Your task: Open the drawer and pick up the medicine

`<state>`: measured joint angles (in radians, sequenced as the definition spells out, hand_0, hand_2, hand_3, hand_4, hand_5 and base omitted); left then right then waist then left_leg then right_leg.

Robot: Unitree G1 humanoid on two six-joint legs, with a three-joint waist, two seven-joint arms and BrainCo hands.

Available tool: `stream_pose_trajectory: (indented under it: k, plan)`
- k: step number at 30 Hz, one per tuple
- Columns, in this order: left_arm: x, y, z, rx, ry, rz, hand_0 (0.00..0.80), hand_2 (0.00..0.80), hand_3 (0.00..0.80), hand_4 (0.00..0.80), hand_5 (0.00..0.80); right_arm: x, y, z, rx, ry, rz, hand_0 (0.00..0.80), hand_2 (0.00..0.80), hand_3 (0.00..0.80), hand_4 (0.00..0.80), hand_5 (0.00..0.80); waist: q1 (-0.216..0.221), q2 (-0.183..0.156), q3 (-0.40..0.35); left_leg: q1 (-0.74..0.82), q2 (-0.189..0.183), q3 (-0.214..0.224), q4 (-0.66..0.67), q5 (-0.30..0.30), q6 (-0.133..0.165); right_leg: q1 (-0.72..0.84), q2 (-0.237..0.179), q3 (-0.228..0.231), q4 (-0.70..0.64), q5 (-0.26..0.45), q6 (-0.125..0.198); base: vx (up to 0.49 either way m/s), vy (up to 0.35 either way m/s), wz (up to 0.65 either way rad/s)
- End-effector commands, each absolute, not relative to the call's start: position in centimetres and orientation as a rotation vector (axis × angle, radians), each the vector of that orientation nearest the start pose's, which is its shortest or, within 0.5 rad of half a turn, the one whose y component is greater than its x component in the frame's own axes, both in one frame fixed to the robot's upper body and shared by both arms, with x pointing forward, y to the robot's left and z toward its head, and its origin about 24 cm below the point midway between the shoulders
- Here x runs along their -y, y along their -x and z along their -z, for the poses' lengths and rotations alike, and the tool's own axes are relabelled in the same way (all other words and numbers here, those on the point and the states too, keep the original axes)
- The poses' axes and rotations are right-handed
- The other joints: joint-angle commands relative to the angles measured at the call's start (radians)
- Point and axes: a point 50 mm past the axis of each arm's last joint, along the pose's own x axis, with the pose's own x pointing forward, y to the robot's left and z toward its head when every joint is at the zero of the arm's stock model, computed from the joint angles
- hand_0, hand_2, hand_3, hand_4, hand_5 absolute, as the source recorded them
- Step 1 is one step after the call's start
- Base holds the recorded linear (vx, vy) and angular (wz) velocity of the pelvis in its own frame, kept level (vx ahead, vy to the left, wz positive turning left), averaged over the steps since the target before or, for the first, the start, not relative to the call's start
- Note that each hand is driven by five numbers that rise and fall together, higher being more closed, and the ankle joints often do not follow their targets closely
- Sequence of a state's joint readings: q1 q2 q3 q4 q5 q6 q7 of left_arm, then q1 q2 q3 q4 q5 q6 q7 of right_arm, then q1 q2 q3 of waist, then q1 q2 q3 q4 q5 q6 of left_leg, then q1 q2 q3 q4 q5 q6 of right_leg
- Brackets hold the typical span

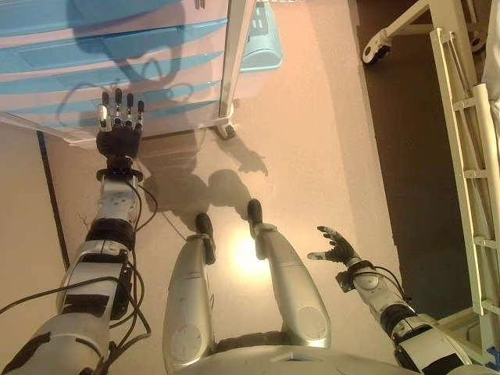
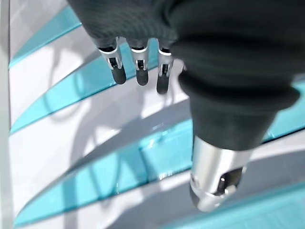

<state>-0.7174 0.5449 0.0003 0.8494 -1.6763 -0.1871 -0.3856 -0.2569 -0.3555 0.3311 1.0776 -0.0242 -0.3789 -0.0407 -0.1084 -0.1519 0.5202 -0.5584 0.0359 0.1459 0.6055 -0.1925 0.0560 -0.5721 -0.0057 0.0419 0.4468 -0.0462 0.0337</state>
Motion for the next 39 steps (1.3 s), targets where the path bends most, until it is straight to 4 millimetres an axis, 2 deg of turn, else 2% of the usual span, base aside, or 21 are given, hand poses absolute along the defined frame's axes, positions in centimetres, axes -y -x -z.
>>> stream_pose_trajectory:
  k: [1, 2, 3, 5, 6, 7, 10, 14, 20, 28, 29, 30, 31, 32, 36, 39]
  plan:
    - [-30.2, -36.7, -23.8, 0.747, 1.022, 0.114, 0.0, 0.0, 0.0, 0.0, 0.0, 23.9, -21.6, 8.8, -0.523, 0.567, -0.16, 0.0, 0.0, 0.0, 0.0, 0.0, -0.013, 0.015, -0.054, -0.006, -0.057, 0.002, -0.068, -0.026, 0.063, -0.002, 0.026, -0.035, -0.048, 0.015, -0.03, 0.111, 0.037, 0.01]
    - [-30.3, -36.7, -24.5, 0.768, 1.027, 0.134, 0.0, 0.0, 0.0, 0.0, 0.0, 23.8, -21.4, 9.0, -0.526, 0.57, -0.164, 0.0, 0.0, 0.0, 0.0, 0.0, -0.013, 0.022, -0.06, 0.005, -0.058, -0.009, -0.067, -0.053, 0.059, 0.006, 0.031, -0.028, -0.042, -0.008, -0.025, 0.0, 0.0, 0.0]
    - [-30.1, -36.7, -25.2, 0.791, 1.035, 0.169, 0.0, 0.0, 0.0, 0.0, 0.0, 23.7, -21.4, 9.0, -0.524, 0.571, -0.168, 0.0, 0.0, 0.0, 0.0, 0.0, -0.017, 0.015, -0.055, -0.006, -0.057, 0.005, -0.068, -0.025, 0.061, -0.001, 0.026, -0.031, -0.053, 0.018, -0.031, 0.0, 0.0, 0.0]
    - [-29.7, -36.5, -26.8, 0.861, 1.049, 0.275, 0.0, 0.0, 0.0, 0.0, 0.0, 23.5, -21.3, 9.1, -0.522, 0.574, -0.18, 0.0, 0.0, 0.0, 0.0, 0.0, -0.017, 0.015, -0.053, -0.004, -0.055, 0.008, -0.067, -0.028, 0.059, 0.004, 0.025, -0.03, -0.059, 0.017, -0.031, 0.001, -0.002, 0.01]
    - [-29.4, -36.3, -27.5, 0.895, 1.054, 0.339, 0.0, 0.0, 0.0, 0.0, 0.0, 23.4, -21.3, 9.1, -0.523, 0.574, -0.183, 0.0, 0.0, 0.0, 0.0, 0.0, -0.013, 0.021, -0.058, 0.006, -0.056, -0.004, -0.068, -0.053, 0.055, 0.012, 0.03, -0.025, -0.054, -0.005, -0.026, 0.0, 0.0, 0.0]
    - [-29.0, -36.0, -28.4, 0.951, 1.049, 0.425, 0.0, 0.0, 0.0, 0.0, 0.0, 23.3, -21.3, 9.1, -0.522, 0.578, -0.188, 0.0, 0.0, 0.0, 0.0, 0.0, -0.015, 0.015, -0.053, -0.004, -0.055, 0.01, -0.069, -0.025, 0.056, 0.006, 0.025, -0.03, -0.063, 0.019, -0.032, 0.0, 0.0, 0.0]
    - [-27.4, -35.0, -30.4, 1.045, 0.988, 0.611, 0.0, 0.0, 0.0, 0.0, 0.0, 23.2, -21.1, 9.3, -0.529, 0.587, -0.196, 0.0, 0.0, 0.0, 0.0, 0.0, -0.006, 0.019, -0.053, 0.0, -0.057, 0.008, -0.077, -0.022, 0.052, 0.011, 0.025, -0.03, -0.064, 0.017, -0.032, -0.032, -0.008, 0.01]
    - [-26.0, -33.8, -32.0, 1.123, 0.874, 0.759, 0.0, 0.0, 0.0, 0.0, 0.0, 23.5, -20.7, 9.5, -0.546, 0.62, -0.215, 0.0, 0.0, 0.0, 0.0, 0.0, 0.003, 0.032, -0.05, 0.014, -0.061, 0.003, -0.096, -0.011, 0.049, 0.018, 0.027, -0.028, -0.057, 0.01, -0.033, 0.004, 0.029, 0.05]
    - [-25.0, -32.3, -32.7, 1.151, 0.745, 0.858, 0.0, 0.0, 0.0, 0.0, 0.0, 24.1, -20.1, 9.8, -0.584, 0.658, -0.245, 0.0, 0.0, 0.0, 0.0, 0.0, 0.023, 0.061, -0.06, 0.087, -0.077, -0.015, -0.171, 0.019, 0.039, 0.076, 0.023, -0.026, -0.08, -0.004, -0.025, 0.029, 0.03, 0.03]
    - [-24.8, -30.9, -33.0, 1.188, 0.662, 0.96, 0.0, 0.0, 0.0, 0.0, 0.0, 24.5, -18.5, 10.6, -0.643, 0.669, -0.27, 0.0, 0.0, 0.0, 0.0, 0.0, 0.043, 0.099, -0.131, 0.222, -0.105, -0.054, -0.304, 0.065, 0.02, 0.204, -0.004, -0.038, -0.15, -0.024, -0.009, 0.079, 0.011, 0.06]
    - [-24.7, -30.9, -33.0, 1.191, 0.66, 0.967, 0.107, 0.107, 0.107, 0.107, 0.107, 24.6, -18.4, 10.7, -0.649, 0.672, -0.271, 0.0, 0.0, 0.0, 0.0, 0.0, 0.043, 0.102, -0.139, 0.229, -0.107, -0.054, -0.315, 0.075, 0.018, 0.211, -0.007, -0.039, -0.158, -0.018, -0.009, 0.067, 0.023, 0.0]
    - [-24.6, -30.9, -33.0, 1.192, 0.662, 0.983, 0.439, 0.439, 0.439, 0.439, 0.439, 24.7, -18.2, 10.8, -0.658, 0.678, -0.275, 0.0, 0.0, 0.0, 0.0, 0.0, 0.044, 0.106, -0.148, 0.243, -0.109, -0.057, -0.325, 0.077, 0.017, 0.223, -0.011, -0.041, -0.164, -0.02, -0.008, 0.061, 0.034, 0.05]
    - [-24.5, -30.8, -32.8, 1.192, 0.666, 0.997, 0.722, 0.722, 0.722, 0.722, 0.722, 24.8, -18.0, 10.9, -0.666, 0.685, -0.279, 0.0, 0.0, 0.0, 0.0, 0.0, 0.044, 0.112, -0.156, 0.258, -0.112, -0.059, -0.335, 0.078, 0.015, 0.237, -0.015, -0.043, -0.17, -0.023, -0.007, 0.09, 0.047, 0.07]
    - [-24.4, -30.8, -32.8, 1.191, 0.669, 1.008, 0.8, 0.8, 0.8, 0.8, 0.8, 25.0, -17.8, 11.0, -0.676, 0.689, -0.282, 0.0, 0.0, 0.0, 0.0, 0.0, 0.043, 0.118, -0.166, 0.276, -0.115, -0.062, -0.346, 0.079, 0.014, 0.252, -0.019, -0.043, -0.176, -0.025, -0.005, 0.075, 0.044, 0.09]
    - [-24.5, -30.9, -32.0, 1.191, 0.731, 1.05, 0.8, 0.8, 0.8, 0.8, 0.8, 25.4, -17.3, 11.2, -0.702, 0.71, -0.296, 0.0, 0.0, 0.0, 0.0, 0.0, 0.042, 0.134, -0.189, 0.322, -0.123, -0.066, -0.371, 0.077, 0.011, 0.295, -0.03, -0.047, -0.199, -0.03, 0.0, 0.061, 0.053, 0.03]
    - [-24.8, -31.0, -30.7, 1.196, 0.817, 1.082, 0.8, 0.8, 0.8, 0.8, 0.8, 25.6, -17.0, 11.3, -0.72, 0.722, -0.313, 0.0, 0.0, 0.0, 0.0, 0.0, 0.043, 0.141, -0.204, 0.35, -0.124, -0.072, -0.382, 0.073, 0.008, 0.326, -0.035, -0.051, -0.21, -0.036, 0.002, 0.039, 0.014, -0.01]
